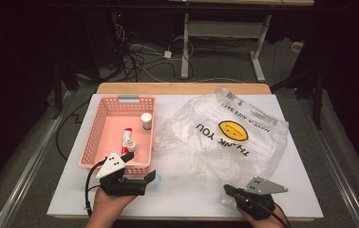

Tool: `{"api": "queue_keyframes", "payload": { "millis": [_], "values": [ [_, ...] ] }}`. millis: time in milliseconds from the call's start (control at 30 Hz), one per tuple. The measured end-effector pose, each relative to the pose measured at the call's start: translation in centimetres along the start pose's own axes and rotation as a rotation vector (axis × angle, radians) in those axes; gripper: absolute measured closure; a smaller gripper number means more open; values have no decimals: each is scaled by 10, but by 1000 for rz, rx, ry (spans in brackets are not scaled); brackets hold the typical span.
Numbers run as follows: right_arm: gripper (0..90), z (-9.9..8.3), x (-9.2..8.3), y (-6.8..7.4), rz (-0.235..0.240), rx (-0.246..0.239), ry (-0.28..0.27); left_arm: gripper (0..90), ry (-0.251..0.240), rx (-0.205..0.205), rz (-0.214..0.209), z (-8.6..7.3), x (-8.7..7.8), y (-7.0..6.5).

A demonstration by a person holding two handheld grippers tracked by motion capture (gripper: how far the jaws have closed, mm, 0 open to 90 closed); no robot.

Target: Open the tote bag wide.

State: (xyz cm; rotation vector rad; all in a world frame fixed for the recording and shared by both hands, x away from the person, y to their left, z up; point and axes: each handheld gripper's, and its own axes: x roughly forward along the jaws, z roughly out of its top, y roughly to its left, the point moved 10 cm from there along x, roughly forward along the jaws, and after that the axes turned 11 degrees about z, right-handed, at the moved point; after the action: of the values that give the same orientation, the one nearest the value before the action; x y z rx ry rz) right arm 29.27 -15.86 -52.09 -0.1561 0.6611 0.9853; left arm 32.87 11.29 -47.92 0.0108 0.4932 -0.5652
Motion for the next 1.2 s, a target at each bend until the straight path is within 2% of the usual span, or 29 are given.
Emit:
{"api": "queue_keyframes", "payload": {
  "millis": [100,233,333,400,433,533,767,867,1000,1200],
  "values": [
    [900,3,7,15,37,-29,4,0,10,1,5,-1,0,0],
    [900,5,6,20,42,-39,-4,0,23,-12,-2,-1,0,0],
    [900,6,4,22,52,-32,-16,0,23,10,13,-2,1,0],
    [890,5,5,23,52,-47,-1,0,9,44,38,-2,2,1],
    [851,4,5,23,53,-51,-2,0,1,54,56,-1,2,2],
    [774,9,-2,23,67,-46,-38,0,-4,53,69,-1,1,4],
    [633,29,-33,18,62,-34,-175,0,18,27,42,-2,0,4],
    [559,36,-43,12,33,-38,-213,0,41,39,26,-3,0,0],
    [390,37,-47,-1,-7,-37,-225,0,36,50,25,-2,0,-2],
    [208,38,-39,-19,-25,-25,-200,0,32,52,26,-3,0,-2]
  ]
}}
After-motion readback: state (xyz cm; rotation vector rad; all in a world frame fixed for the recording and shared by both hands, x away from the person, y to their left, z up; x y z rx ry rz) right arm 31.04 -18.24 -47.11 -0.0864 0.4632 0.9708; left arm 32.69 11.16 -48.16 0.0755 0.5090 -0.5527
